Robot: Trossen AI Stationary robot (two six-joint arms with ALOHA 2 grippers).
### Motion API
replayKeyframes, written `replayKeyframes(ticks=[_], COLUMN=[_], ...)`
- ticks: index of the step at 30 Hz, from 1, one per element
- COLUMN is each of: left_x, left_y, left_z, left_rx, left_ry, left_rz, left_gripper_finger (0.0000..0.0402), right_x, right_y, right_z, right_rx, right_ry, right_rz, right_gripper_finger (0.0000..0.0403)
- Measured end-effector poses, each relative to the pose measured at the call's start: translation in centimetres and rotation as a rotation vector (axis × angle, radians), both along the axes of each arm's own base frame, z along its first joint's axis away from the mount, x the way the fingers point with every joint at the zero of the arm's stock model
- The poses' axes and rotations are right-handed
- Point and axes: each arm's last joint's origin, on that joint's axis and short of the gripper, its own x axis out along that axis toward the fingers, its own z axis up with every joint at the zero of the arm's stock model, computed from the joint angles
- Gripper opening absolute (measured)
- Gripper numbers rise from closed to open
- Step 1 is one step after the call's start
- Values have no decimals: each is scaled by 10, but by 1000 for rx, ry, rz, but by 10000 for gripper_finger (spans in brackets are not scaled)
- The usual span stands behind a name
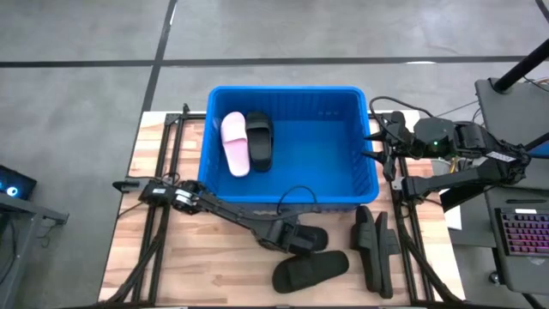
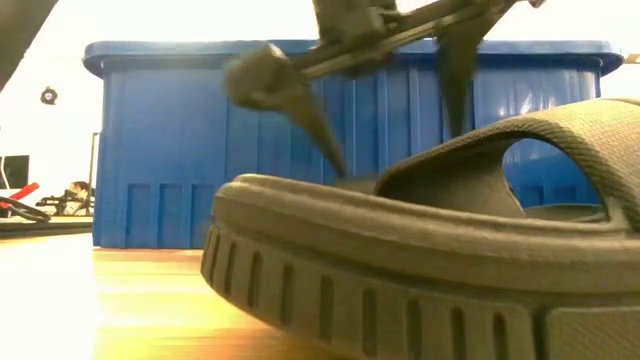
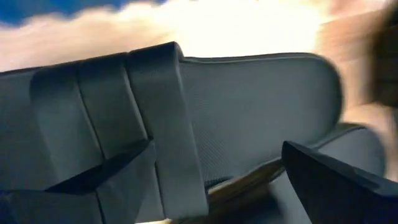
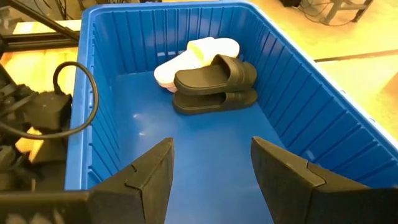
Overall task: Pick and place slides into bin
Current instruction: Put the black slide into the bin
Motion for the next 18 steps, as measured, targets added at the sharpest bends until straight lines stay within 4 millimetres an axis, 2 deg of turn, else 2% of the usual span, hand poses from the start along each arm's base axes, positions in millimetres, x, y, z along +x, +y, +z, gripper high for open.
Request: replayKeyframes(ticks=[3, 7, 11, 18], left_x=[-10, -20, -21, -22], left_y=[-2, -4, -6, -7], left_z=[-2, 4, 7, 25], left_rx=[-4, -9, -14, -41], left_ry=[85, 167, 169, 149], left_rz=[30, 75, 82, 101], left_gripper_finger=[340, 340, 340, 340], right_x=[0, 0, 0, 0], right_y=[0, 0, 0, 0], right_z=[0, 0, 0, 0], right_rx=[-3, -4, -5, -10], right_ry=[0, 1, 1, 3], right_rz=[-2, -1, -1, 3], right_gripper_finger=[203, 203, 203, 203])
